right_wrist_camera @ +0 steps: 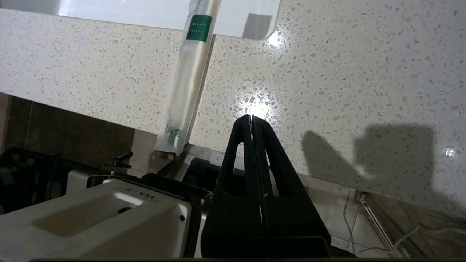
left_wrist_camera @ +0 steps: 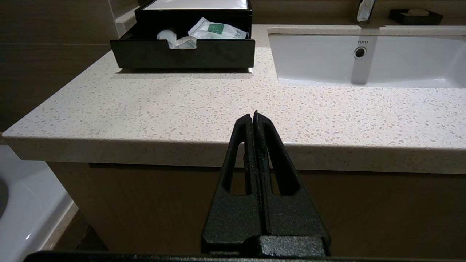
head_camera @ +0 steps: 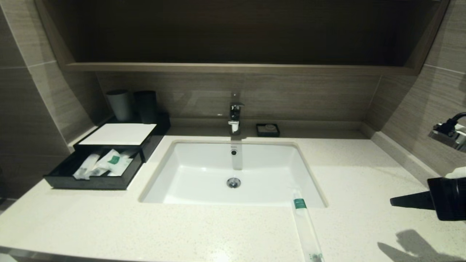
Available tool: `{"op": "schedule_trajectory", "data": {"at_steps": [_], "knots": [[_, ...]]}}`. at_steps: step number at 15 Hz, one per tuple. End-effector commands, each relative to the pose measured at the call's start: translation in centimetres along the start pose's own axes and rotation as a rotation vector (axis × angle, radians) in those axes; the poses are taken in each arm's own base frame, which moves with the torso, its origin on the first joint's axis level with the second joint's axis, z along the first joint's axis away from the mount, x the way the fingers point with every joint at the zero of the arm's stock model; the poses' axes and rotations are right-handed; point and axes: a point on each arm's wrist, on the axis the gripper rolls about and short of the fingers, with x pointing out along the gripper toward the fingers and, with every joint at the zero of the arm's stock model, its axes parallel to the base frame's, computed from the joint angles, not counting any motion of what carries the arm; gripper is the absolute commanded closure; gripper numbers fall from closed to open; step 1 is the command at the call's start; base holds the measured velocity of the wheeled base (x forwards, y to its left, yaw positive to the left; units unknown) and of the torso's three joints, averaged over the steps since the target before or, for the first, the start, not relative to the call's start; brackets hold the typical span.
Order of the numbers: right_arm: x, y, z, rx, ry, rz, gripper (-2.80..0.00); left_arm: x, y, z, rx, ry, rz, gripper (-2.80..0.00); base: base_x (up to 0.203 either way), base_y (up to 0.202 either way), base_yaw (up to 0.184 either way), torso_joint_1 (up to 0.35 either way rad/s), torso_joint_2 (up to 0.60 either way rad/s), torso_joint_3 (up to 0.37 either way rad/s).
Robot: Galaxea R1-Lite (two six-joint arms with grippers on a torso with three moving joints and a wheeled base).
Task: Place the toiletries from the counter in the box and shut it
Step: Pick up the bathroom toiletry
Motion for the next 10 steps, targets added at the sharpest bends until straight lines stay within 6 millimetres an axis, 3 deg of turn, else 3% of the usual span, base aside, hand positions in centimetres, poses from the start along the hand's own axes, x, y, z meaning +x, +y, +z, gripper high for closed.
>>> {"op": "schedule_trajectory", "data": {"at_steps": [1, 10], "knots": [[1.3, 1.2, 0.2, -0.031, 0.036, -0.023, 0.0, 0.1, 0.0, -0.6, 0.0, 0.019, 0.0, 0.0, 0.0, 0.0, 0.0, 0.0, 0.0, 0.0], [5.2, 5.3, 0.7, -0.106, 0.085, -0.104, 0.0, 0.1, 0.0, -0.6, 0.0, 0.019, 0.0, 0.0, 0.0, 0.0, 0.0, 0.0, 0.0, 0.0]]}}
